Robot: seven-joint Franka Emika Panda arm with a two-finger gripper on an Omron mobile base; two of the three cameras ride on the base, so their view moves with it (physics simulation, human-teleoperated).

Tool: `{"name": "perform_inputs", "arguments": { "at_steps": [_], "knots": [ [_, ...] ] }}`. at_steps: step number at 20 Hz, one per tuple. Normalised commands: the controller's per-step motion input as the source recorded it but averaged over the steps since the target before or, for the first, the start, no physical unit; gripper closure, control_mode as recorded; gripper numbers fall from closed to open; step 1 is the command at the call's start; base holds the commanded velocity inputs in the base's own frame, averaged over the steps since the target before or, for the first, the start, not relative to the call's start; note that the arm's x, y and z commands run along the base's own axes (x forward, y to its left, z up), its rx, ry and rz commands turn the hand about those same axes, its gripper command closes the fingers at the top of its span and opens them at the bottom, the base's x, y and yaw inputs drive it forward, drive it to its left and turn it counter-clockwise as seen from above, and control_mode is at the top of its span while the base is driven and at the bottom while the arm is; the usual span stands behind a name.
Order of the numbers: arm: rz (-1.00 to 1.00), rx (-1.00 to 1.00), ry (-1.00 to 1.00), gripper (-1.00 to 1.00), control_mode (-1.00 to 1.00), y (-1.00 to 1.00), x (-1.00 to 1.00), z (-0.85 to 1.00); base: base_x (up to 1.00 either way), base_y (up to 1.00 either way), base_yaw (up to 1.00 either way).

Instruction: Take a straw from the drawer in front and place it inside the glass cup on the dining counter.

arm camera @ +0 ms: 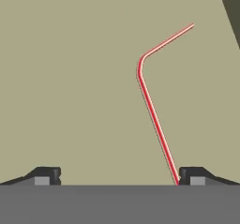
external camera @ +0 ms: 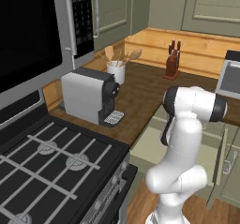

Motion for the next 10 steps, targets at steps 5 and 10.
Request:
{"name": "perform_inputs", "arguments": {
  "at_steps": [5, 10],
  "knots": [
    [0.02, 0.05, 0.00, -1.00, -1.00, -0.14, 0.29, -0.15, 0.00, 0.00, 0.00],
    [0.08, 0.12, -0.01, -1.00, -1.00, -0.28, 0.16, -0.01, 0.00, 0.00, 0.00]
  ]
}}
